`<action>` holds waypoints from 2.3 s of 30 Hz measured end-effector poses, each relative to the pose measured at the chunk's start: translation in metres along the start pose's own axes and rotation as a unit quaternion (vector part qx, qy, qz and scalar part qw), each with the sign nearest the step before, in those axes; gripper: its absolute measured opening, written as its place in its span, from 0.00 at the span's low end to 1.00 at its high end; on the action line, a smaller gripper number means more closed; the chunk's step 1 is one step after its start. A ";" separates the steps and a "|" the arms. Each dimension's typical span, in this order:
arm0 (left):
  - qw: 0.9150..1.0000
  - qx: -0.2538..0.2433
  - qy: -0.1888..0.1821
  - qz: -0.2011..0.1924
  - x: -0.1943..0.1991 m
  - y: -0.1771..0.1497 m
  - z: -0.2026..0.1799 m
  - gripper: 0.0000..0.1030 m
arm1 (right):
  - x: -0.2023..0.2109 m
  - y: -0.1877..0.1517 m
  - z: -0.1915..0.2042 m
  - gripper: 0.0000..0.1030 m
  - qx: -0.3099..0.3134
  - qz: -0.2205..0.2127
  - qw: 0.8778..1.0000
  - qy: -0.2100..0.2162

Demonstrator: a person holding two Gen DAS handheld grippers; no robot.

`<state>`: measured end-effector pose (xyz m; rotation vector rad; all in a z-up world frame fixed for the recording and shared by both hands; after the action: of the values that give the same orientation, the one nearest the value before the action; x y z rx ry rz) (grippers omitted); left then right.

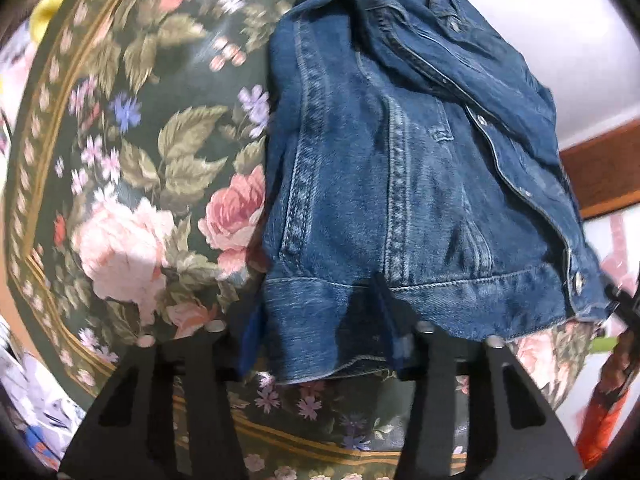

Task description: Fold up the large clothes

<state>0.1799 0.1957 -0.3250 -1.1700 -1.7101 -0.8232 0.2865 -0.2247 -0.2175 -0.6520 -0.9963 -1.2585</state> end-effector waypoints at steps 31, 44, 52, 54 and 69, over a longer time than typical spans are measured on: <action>0.979 0.026 0.024 -0.199 0.126 0.270 -0.066 0.16 | 0.046 0.279 0.032 0.12 0.021 -0.177 0.982 -0.056; 0.983 0.021 0.120 -0.138 0.025 0.331 -0.038 0.22 | -0.046 0.355 -0.018 0.15 0.003 -0.113 0.993 -0.046; 0.977 -0.028 0.172 -0.121 0.020 0.330 -0.049 0.23 | -0.009 0.330 -0.013 0.16 0.048 -0.101 0.992 -0.052; 0.973 -0.043 0.194 -0.115 0.019 0.329 -0.054 0.25 | 0.006 0.322 -0.014 0.16 0.040 -0.120 0.988 -0.092; 0.938 -0.143 0.250 -0.193 0.124 0.243 -0.118 0.78 | 0.057 0.233 0.013 0.16 0.102 -0.138 0.971 -0.169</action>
<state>0.4223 0.2183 -0.1547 -0.7142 -1.4289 -1.5109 0.5092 -0.1879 -0.1343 -0.5908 -1.5200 -1.2847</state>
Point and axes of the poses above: each gripper's, at about its wrist camera, not at the fingertips, and x roughly against the way its jaws point, z to its left, y to its top, the point moved 2 cm from there along -x, roughly the way its jaws point, and after that the axes turned 12 degrees about z, right-handed, at the moved point
